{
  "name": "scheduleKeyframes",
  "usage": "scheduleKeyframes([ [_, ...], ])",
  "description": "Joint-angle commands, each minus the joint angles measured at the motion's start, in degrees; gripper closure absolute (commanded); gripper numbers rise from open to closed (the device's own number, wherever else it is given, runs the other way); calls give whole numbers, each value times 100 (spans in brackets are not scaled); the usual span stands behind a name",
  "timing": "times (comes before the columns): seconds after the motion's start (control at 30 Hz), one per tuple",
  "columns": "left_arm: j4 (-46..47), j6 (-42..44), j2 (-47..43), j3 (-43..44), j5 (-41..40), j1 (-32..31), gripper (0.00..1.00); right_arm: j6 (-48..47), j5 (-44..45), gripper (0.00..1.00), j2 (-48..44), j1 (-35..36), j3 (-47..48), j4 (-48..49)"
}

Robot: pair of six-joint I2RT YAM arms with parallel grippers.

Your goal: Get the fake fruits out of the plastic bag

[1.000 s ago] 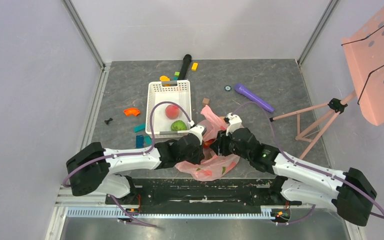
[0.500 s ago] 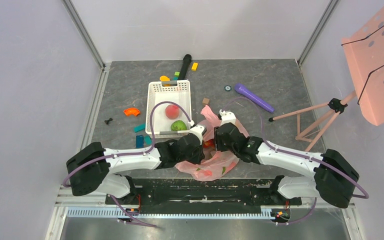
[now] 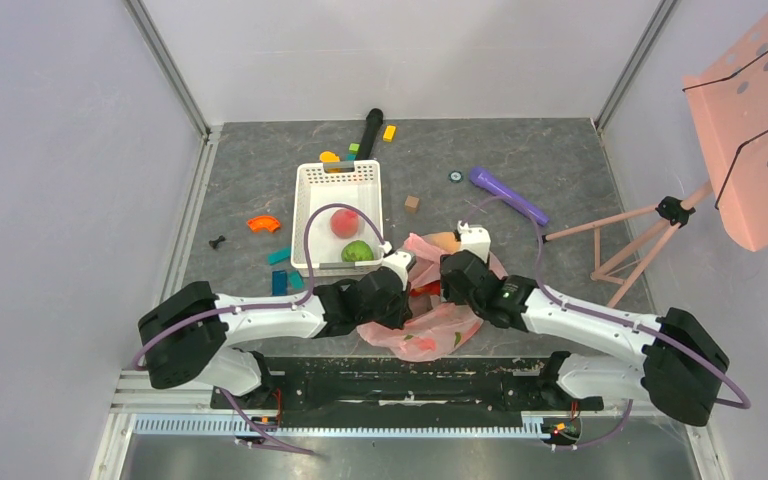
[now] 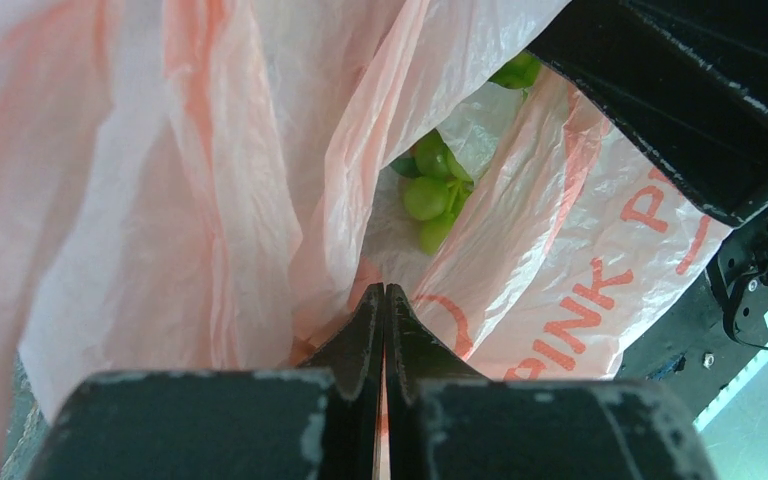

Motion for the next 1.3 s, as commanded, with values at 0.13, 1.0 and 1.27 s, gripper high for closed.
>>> scheduleKeyframes([
  [0.13, 208, -174, 58, 153, 37, -19, 98, -254, -208, 42, -460, -193, -587, 1267],
  [1.0, 58, -165, 177, 435, 324, -20, 98, -49, -570, 59, 193, -1085, -1583, 3485],
  [1.27, -228, -129, -197, 461, 107, -21, 98, -632, -1177, 86, -408, -1096, -1490, 3592],
])
